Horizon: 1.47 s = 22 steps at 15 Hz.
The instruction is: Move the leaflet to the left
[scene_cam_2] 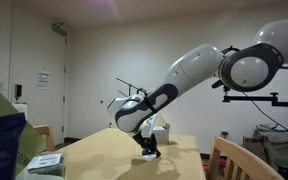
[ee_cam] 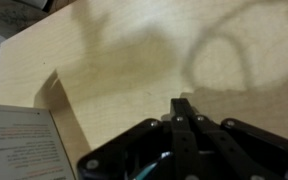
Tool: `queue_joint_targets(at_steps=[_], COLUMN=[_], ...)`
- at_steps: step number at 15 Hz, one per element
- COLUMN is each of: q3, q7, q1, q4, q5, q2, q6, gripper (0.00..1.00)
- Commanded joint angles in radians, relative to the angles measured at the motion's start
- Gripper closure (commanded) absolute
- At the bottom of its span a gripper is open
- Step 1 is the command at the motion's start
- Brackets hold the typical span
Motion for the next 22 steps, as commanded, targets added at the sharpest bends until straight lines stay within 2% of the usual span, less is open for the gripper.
queue_joint_targets(at_steps=[1,11,18,22], q3=[-0.009,-0.013,-0.013,-0.009], q7=[-0.021,-0.021,-0.031,-0.025], q1=[0.005,0.052,0.073,0.094], q4=[0.075,0.084,0.079,0.071], q5=[-0.016,-0.057,-0.11,-0.123], q2=[0.044,0.053,0.05,0.035], q6=[-0.023,-0.058,0.0,-0.019], gripper=[1.0,1.0,1.0,1.0])
